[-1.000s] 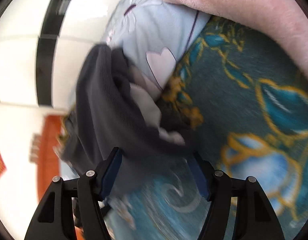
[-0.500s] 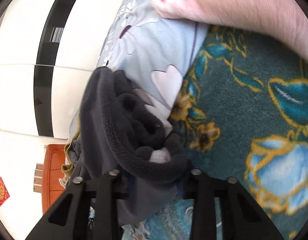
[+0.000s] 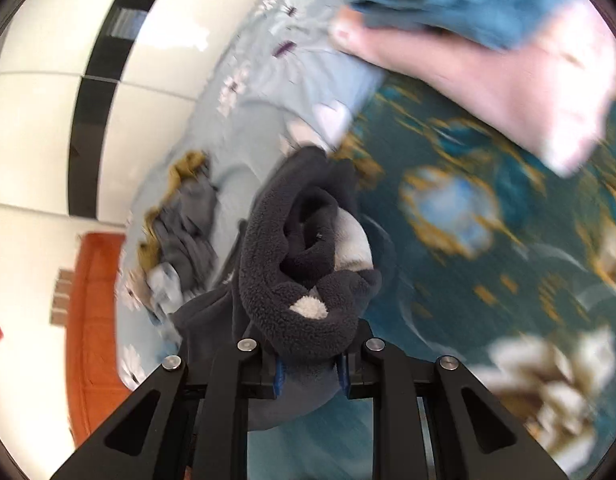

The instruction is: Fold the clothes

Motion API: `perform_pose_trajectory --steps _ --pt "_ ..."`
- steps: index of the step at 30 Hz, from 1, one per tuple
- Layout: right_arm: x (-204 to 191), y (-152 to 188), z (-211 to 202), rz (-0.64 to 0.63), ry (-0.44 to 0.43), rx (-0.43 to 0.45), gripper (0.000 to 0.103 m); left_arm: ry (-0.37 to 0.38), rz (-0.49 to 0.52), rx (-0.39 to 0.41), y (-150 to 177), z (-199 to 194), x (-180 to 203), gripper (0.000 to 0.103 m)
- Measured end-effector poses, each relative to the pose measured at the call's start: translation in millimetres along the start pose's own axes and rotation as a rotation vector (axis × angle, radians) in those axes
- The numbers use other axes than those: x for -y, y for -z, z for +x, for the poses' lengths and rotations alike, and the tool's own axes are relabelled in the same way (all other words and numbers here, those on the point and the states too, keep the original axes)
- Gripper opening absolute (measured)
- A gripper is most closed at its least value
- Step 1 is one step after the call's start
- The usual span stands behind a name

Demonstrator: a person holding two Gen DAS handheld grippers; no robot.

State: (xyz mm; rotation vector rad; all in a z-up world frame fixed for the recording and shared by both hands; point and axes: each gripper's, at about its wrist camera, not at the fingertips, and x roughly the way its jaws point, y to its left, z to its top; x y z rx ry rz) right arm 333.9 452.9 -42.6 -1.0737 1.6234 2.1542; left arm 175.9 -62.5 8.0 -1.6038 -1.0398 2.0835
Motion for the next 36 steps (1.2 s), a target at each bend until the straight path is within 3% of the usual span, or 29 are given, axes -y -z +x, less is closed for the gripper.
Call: perform_pose_trajectory --steps 4,6,10,12,14,20,31,32,33,34,35,36 --pt "33 19 1 0.033 0.057 -0.071 0.021 -0.033 -0.053 -0.071 26 0 -41 0.020" --pt "45 21 4 0.067 0.058 -0.087 0.021 -0.033 -0.083 -0.079 22 5 -43 0.020" --pt "47 17 1 0.070 0.065 -0.104 0.033 -0.049 -0.013 -0.093 20 5 -30 0.025" --pt "43 15 -6 0.022 0.091 -0.112 0.039 -0.063 0.034 -0.110 15 14 -29 0.029" --pt "39 13 -13 -0.040 0.124 -0.120 0.045 -0.080 0.072 -0.112 6 25 -30 0.043" --pt "20 -14 -31 -0.178 0.143 -0.056 0.054 -0.074 0.148 -0.108 -27 49 -25 0.058" --pt "-7 -75 61 -0.196 0.115 -0.126 0.054 -0.060 0.220 -0.172 -70 123 -4 0.056" --pt "-7 -77 66 -0.182 0.114 -0.138 0.054 -0.062 0.228 -0.168 -71 125 -2 0.056" --pt "-7 -78 70 -0.173 0.112 -0.148 0.045 -0.061 0.231 -0.162 -72 126 0 0.054" --pt "-8 -79 72 -0.174 0.112 -0.152 0.031 -0.055 0.236 -0.153 -72 125 2 0.044" --pt "-9 -79 74 -0.177 0.114 -0.157 0.026 -0.049 0.244 -0.146 -72 124 4 0.030" --pt "-11 -78 73 -0.182 0.113 -0.155 0.016 -0.042 0.252 -0.138 -72 123 6 0.022"
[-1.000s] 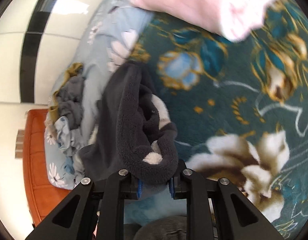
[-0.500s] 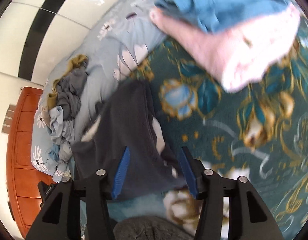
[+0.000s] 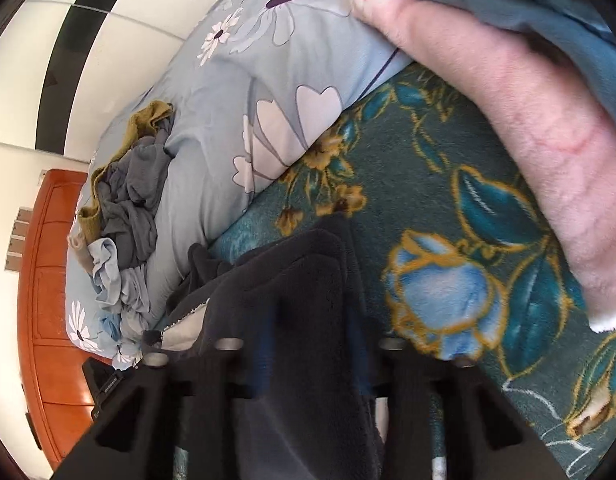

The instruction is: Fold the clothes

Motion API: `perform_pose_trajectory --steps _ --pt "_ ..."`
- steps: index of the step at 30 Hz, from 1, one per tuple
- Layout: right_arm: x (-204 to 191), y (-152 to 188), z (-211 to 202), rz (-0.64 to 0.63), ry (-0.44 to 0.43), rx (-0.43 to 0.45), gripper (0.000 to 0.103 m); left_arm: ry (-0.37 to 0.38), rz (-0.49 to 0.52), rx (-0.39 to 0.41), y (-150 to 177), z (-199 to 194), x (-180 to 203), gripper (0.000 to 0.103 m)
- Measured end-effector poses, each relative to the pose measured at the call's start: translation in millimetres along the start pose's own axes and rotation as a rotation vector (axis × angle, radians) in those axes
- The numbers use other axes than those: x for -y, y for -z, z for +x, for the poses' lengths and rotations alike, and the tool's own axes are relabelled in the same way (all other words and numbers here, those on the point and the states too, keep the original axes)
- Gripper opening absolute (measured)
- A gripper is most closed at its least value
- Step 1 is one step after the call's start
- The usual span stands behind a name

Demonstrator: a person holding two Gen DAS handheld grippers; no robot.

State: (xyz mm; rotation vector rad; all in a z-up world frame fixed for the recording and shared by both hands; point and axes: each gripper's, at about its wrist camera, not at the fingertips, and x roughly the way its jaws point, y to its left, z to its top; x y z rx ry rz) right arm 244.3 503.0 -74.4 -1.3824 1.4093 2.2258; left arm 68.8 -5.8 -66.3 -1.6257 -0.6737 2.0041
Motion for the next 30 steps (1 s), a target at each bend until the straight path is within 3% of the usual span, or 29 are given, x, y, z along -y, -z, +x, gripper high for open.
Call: perform_pose_trajectory --steps 3,7,10,16,25,30 --pt "-8 1 -13 -0.025 -0.031 0.035 0.009 0.026 0.028 0.039 2 -12 8 0.014" --pt "-22 -4 -54 -0.072 -0.169 0.165 0.008 0.197 0.013 0.164 -2 -56 16 0.013" --pt "-25 -19 -50 -0.102 -0.142 0.220 0.008 0.188 0.040 0.225 -14 -67 22 0.013" --pt "13 -36 27 -0.004 -0.005 0.088 0.008 0.031 -0.031 0.106 -33 -3 -11 0.013" --pt "18 -44 40 -0.019 0.030 0.040 0.009 0.026 -0.081 0.032 -38 24 -30 0.014" --pt "4 -42 34 -0.086 0.052 0.029 0.011 0.054 -0.061 0.020 -41 15 -19 0.018"
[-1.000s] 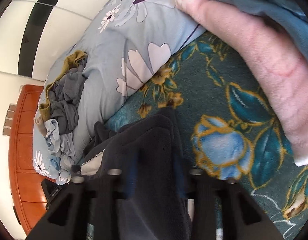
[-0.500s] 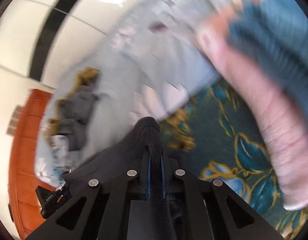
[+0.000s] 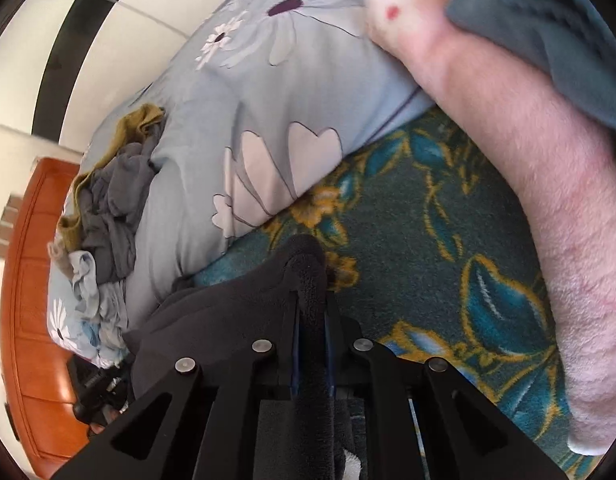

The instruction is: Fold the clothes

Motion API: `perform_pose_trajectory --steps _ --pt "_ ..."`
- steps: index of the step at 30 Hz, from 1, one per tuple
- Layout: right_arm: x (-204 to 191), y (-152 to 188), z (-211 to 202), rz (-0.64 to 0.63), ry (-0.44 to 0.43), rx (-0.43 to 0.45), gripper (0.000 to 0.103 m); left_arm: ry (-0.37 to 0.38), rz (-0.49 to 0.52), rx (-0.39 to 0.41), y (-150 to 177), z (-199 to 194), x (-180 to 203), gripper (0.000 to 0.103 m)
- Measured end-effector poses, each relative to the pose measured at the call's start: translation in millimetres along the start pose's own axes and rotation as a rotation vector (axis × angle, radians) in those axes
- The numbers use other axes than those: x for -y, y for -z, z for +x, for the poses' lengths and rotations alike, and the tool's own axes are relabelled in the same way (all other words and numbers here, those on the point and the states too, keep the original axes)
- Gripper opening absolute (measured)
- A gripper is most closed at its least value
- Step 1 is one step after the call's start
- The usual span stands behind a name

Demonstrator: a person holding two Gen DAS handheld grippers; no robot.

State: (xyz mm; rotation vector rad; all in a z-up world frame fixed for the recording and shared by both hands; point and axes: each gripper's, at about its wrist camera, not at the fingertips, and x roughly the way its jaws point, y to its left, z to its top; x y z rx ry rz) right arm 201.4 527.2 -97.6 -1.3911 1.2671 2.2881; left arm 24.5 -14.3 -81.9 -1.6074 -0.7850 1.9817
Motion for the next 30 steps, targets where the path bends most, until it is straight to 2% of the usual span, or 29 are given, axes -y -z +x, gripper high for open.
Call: perform_pose_trajectory --steps 2,3,5,6,7,8,10,11,14,17,20,23,26,30 --pt "-4 0 -3 -0.022 0.023 -0.005 0.017 0.004 0.019 -0.006 -1 -5 6 0.026" --pt "-5 1 -6 -0.022 0.037 -0.003 0.026 -0.005 0.028 -0.010 -1 -9 9 0.031" --pt "-5 2 -11 -0.021 0.067 0.000 0.035 -0.019 0.030 -0.010 2 -16 12 0.053" --pt "-6 2 -13 -0.021 0.082 0.002 0.043 -0.024 0.031 -0.010 5 -21 14 0.058" --pt "-6 4 -16 -0.017 0.071 0.006 0.054 -0.020 0.036 -0.011 9 -25 17 0.068" --pt "-6 8 -22 -0.016 0.041 0.004 0.060 -0.019 0.043 -0.011 13 -29 20 0.081" --pt "-3 22 -33 -0.022 -0.016 -0.009 0.077 -0.018 0.067 -0.016 24 -33 28 0.098" --pt "-2 29 -39 -0.025 -0.045 -0.015 0.079 -0.018 0.083 -0.021 30 -35 33 0.103" --pt "6 52 -49 -0.021 -0.104 -0.051 0.082 -0.012 0.127 -0.068 51 -37 38 0.103" --pt "28 76 -45 0.045 -0.153 -0.111 0.082 0.003 0.149 -0.149 70 -28 33 0.103" --pt "44 91 -35 0.102 -0.203 -0.165 0.082 0.013 0.142 -0.169 78 -18 28 0.103" --pt "40 96 -22 0.087 -0.251 -0.204 0.082 0.064 0.113 -0.191 81 -6 23 0.103" --pt "33 99 -12 0.059 -0.285 -0.237 0.085 0.032 0.141 -0.218 86 9 24 0.103" --pt "28 99 -8 0.033 -0.287 -0.235 0.087 0.087 0.075 -0.330 101 24 7 0.103"
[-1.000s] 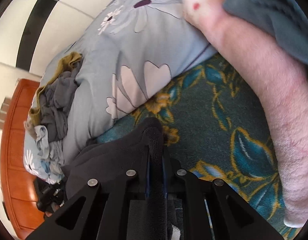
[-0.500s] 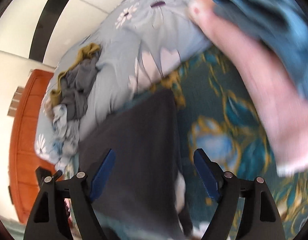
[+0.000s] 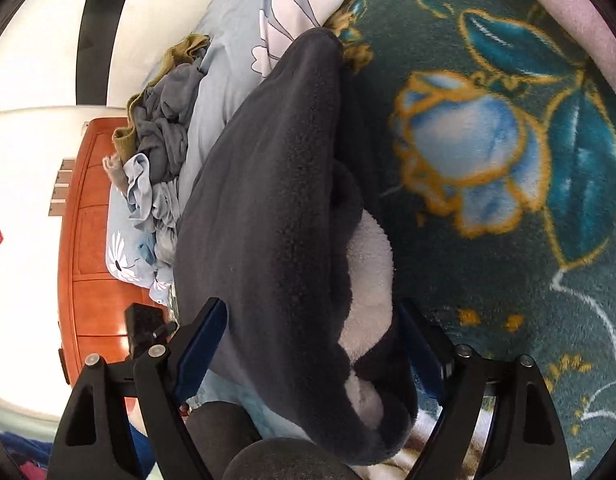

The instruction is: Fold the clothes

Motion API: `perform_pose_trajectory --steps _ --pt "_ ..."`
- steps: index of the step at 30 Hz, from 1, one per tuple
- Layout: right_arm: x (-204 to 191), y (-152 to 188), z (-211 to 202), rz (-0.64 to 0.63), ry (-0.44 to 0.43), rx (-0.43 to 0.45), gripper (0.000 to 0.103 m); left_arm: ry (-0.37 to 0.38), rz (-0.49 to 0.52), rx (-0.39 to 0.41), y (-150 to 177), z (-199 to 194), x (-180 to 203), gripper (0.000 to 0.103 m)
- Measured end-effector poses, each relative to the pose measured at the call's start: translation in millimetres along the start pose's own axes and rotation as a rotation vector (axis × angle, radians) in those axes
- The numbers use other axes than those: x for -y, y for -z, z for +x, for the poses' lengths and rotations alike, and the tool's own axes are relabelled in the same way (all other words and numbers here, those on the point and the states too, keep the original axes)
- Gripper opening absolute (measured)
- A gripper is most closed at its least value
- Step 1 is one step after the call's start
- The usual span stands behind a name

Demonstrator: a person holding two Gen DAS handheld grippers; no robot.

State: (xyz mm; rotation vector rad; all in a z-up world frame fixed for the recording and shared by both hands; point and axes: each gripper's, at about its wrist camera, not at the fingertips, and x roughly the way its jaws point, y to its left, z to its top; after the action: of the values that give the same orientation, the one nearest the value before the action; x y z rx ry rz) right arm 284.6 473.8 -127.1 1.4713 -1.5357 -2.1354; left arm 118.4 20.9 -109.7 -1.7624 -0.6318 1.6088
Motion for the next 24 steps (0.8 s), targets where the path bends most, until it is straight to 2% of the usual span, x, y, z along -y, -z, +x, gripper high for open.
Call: perform_pose_trajectory --steps 2,4,6,10,14,18,24 --pt "1 2 0 0.003 -0.009 0.010 0.087 0.005 0.051 0.026 6 -1 3 0.103" --pt "0 4 1 -0.007 0.000 0.018 0.087 -0.015 0.091 0.019 13 -5 5 0.103" --pt "-3 5 4 -0.019 0.018 0.027 0.087 -0.027 0.052 0.026 8 -2 8 0.103" --pt "-1 7 1 -0.019 0.011 0.048 0.087 0.035 0.017 0.096 -3 0 13 0.103" --pt "1 6 3 -0.003 -0.024 0.043 0.087 0.055 0.000 0.076 -15 16 17 0.102" --pt "-9 2 16 -0.052 -0.015 0.004 0.087 0.096 0.006 0.078 -23 21 21 0.102" --pt "-18 -12 31 -0.069 -0.017 -0.004 0.087 0.054 0.044 0.048 -28 45 33 0.102"
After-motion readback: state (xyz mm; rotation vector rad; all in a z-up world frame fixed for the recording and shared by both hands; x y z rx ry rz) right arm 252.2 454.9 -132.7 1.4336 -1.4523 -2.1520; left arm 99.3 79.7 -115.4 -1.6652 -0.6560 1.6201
